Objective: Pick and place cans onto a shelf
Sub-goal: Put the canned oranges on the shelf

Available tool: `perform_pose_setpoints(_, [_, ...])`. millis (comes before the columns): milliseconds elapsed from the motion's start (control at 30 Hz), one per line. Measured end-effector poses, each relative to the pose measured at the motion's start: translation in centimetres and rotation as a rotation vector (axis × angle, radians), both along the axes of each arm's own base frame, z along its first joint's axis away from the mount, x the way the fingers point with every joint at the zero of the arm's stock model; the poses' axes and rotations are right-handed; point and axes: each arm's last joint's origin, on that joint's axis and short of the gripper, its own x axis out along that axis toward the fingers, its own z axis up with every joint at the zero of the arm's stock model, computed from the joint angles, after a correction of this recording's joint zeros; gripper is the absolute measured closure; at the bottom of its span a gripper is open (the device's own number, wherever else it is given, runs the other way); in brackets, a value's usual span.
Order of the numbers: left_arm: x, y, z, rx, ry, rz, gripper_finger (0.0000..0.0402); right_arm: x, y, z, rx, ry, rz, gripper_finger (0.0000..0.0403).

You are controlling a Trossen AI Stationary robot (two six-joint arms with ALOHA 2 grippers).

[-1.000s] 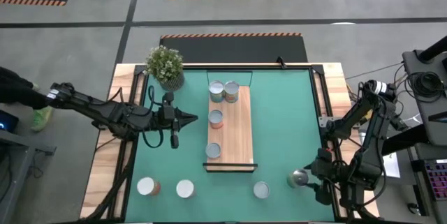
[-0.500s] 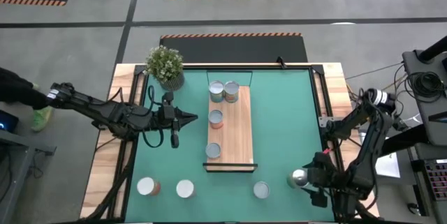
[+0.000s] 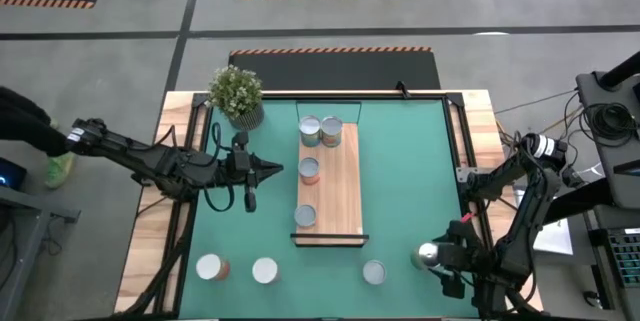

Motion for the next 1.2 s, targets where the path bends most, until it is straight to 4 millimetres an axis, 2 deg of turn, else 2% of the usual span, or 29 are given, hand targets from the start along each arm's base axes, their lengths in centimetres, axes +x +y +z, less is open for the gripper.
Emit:
perform_pose_setpoints(233, [0.0, 0.0, 0.0, 0.003, 0.001, -0.001, 0.0402, 0.0, 0.0, 0.0, 0.001, -0.005, 0.001, 0.0109])
perform_pose_setpoints(367, [0.0, 0.0, 0.0, 0.007, 0.002, -0.002, 0.0402, 0.0, 0.0, 0.1, 0.007, -0.006, -0.007, 0.0108])
perform_pose_setpoints(467, [0.0, 0.0, 0.0, 0.010, 0.002, -0.002, 0.0402, 0.0, -0.7, 0.6, 0.030, -0.007, -0.088, 0.0093])
perform_pose_setpoints(700, [0.0, 0.0, -0.1, 0.055, 0.015, -0.012, 0.0402, 0.5, -3.9, 3.3, 0.105, -0.055, -0.265, 0.0096])
perform_pose_setpoints(967, [0.0, 0.0, -0.1, 0.134, 0.034, -0.030, 0.0402, 2.7, -9.2, 6.9, 0.153, -0.165, -0.373, 0.0094])
perform_pose_setpoints(1200, [0.0, 0.0, -0.1, 0.191, 0.048, -0.043, 0.0402, 4.8, -14.0, 8.5, 0.106, -0.208, -0.454, 0.0094])
